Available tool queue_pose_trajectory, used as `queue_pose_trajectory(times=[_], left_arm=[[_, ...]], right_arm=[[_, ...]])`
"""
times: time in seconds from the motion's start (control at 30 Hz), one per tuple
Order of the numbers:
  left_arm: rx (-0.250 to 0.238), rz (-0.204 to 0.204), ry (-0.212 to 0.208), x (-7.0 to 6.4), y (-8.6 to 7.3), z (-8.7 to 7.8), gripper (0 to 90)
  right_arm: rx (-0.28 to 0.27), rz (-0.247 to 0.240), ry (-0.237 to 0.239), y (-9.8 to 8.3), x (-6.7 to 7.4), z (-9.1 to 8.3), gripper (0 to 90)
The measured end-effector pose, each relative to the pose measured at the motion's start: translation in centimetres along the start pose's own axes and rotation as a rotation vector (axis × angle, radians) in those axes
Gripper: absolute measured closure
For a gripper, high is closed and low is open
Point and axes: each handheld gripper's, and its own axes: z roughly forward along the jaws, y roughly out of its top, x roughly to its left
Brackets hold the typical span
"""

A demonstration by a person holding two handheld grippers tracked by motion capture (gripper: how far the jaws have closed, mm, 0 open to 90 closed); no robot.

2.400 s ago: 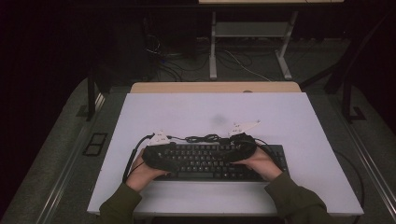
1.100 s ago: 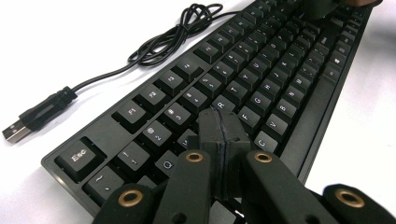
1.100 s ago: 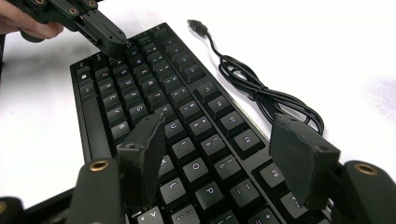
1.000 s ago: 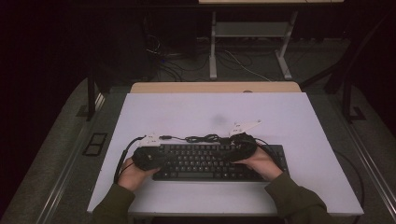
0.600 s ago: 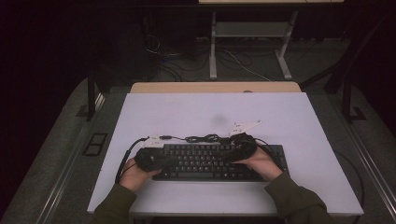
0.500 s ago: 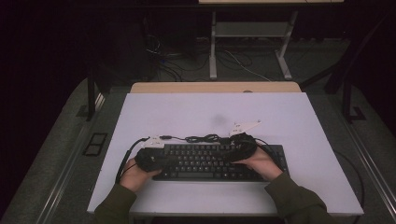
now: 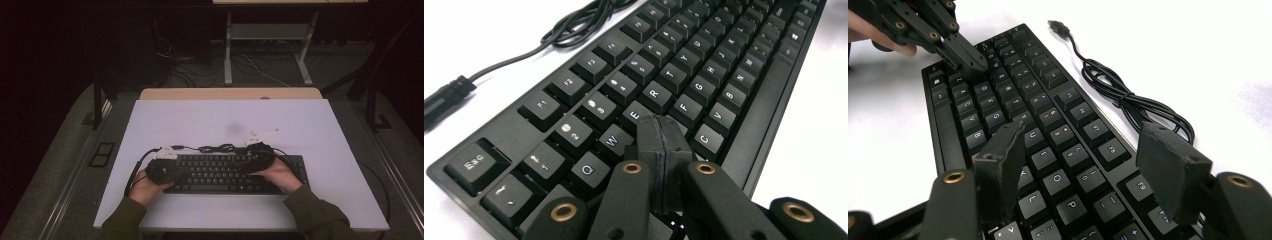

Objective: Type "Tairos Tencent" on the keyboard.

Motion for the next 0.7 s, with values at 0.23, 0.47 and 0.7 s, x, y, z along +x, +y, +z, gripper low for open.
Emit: queue_pose_trajectory(times=[0.23, 0.47, 0.7], left_arm=[[0.002, 0.004, 0.005, -0.06, 0.05, -0.04, 89.5], [-0.035, -0.007, 0.004, -0.13, 0.28, -0.61, 89.4], [-0.056, -0.015, 0.0, -0.08, 0.46, -0.96, 89.4]], right_arm=[[-0.001, 0.001, 0.0, 0.01, 0.02, 0.0, 35.4], [-0.003, 0.001, 0.001, 0.01, -0.04, 0.0, 35.4], [-0.003, 0.002, 0.001, 0.01, -0.03, -0.02, 35.4]])
